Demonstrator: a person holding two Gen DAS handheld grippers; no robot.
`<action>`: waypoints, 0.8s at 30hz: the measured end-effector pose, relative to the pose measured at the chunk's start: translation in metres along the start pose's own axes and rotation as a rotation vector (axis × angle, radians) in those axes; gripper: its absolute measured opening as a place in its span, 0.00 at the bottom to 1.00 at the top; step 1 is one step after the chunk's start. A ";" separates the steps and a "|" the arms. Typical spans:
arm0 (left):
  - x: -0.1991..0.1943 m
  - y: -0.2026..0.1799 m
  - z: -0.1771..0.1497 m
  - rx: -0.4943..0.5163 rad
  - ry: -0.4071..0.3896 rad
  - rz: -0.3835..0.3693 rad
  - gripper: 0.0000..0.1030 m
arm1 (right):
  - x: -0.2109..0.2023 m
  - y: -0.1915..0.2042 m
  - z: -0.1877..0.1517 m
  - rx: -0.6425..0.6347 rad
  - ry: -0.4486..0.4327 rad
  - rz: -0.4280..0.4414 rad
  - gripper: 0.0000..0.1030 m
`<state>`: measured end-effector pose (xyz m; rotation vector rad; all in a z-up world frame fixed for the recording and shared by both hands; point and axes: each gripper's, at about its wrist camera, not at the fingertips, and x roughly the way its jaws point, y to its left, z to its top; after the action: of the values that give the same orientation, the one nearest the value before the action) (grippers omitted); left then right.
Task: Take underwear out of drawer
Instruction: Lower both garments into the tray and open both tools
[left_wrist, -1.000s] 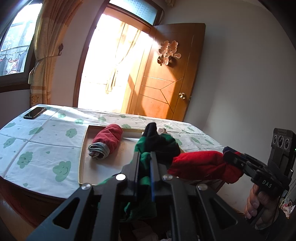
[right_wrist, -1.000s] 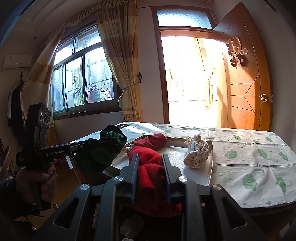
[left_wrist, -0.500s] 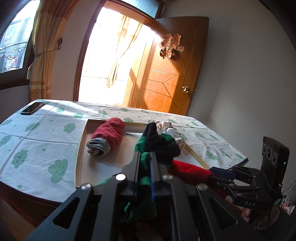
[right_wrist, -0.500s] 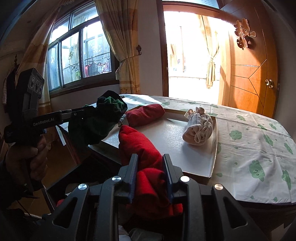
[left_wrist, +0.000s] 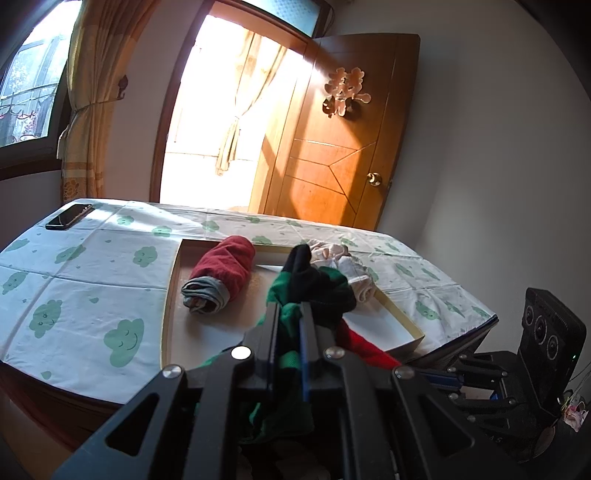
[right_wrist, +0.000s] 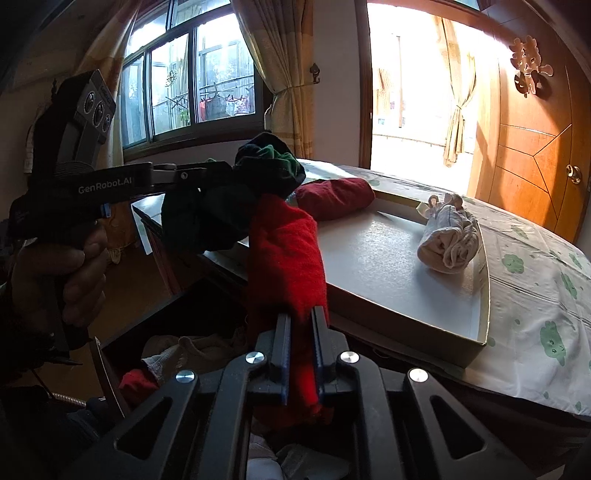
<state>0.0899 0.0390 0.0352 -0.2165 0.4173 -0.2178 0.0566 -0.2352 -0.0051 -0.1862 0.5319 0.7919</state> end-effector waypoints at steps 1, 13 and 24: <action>0.000 0.002 0.002 -0.003 -0.003 0.003 0.06 | -0.005 0.001 0.002 0.004 -0.024 0.001 0.10; 0.010 0.005 0.040 -0.005 -0.043 0.011 0.06 | -0.031 -0.021 0.048 0.040 -0.148 -0.056 0.09; 0.080 0.016 0.081 -0.081 0.033 0.024 0.06 | -0.017 -0.068 0.102 0.095 -0.166 -0.157 0.09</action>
<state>0.1977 0.0469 0.0738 -0.2878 0.4618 -0.1809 0.1350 -0.2571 0.0884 -0.0726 0.3915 0.6210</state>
